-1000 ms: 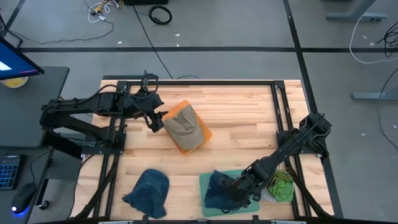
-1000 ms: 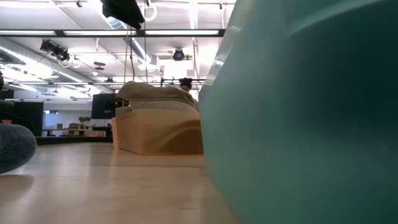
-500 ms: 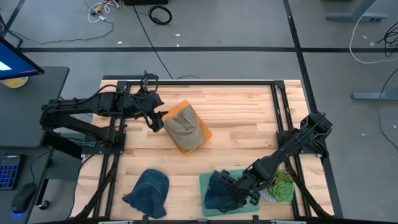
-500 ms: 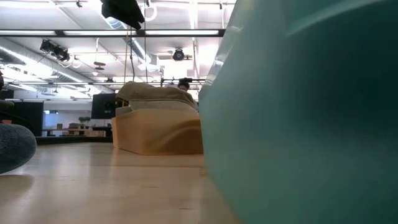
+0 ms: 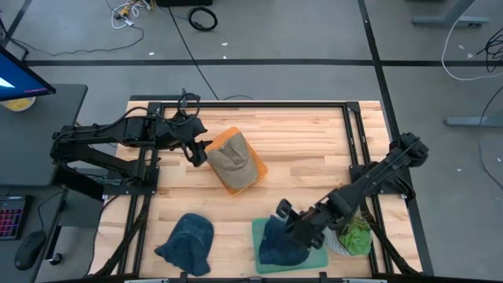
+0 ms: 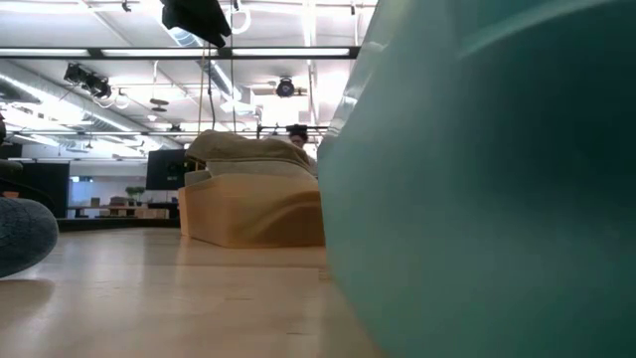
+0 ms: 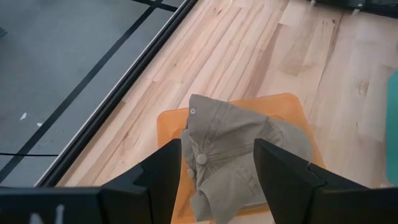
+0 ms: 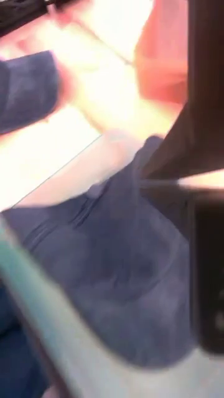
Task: Pick & Place hat
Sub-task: Put the right blue cap into the green bin, then put the blue cap into the green bin
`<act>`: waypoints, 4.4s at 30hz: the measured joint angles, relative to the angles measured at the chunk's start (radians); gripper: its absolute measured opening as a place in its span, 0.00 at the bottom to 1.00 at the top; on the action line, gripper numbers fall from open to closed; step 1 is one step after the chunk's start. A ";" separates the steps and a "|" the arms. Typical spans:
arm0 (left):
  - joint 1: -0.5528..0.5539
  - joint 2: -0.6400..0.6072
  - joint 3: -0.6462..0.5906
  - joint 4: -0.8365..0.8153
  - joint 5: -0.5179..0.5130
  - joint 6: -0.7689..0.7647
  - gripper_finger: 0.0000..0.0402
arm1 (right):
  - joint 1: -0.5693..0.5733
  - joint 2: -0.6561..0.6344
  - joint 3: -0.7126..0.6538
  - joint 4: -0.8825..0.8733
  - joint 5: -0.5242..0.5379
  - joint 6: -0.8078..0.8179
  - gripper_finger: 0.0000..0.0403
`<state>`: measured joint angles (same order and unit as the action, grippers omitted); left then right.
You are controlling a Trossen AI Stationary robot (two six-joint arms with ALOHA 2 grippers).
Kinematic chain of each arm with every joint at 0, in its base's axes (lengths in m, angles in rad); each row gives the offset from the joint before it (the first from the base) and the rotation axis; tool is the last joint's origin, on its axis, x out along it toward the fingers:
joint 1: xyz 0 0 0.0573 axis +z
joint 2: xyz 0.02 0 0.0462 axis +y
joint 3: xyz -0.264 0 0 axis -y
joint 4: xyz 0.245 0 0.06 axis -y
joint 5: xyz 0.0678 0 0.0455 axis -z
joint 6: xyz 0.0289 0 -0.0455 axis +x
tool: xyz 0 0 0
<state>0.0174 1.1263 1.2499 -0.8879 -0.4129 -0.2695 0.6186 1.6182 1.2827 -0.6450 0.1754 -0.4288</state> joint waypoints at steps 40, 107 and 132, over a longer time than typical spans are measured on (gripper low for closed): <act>-0.048 0.000 0.000 -0.002 0.083 0.064 0.51 | -0.114 0.116 -0.001 0.098 -0.254 -0.131 0.02; -0.818 0.706 0.001 -0.133 0.418 -0.687 0.26 | -0.349 -0.067 0.000 0.055 -0.210 0.065 0.47; -0.687 0.698 0.351 -0.241 0.166 -0.016 0.02 | -0.309 -0.067 0.000 0.195 -0.220 -0.426 0.45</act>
<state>-0.6693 1.8240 1.6013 -1.1285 -0.2471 -0.2858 0.3100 1.5509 1.2831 -0.4500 -0.0448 -0.8547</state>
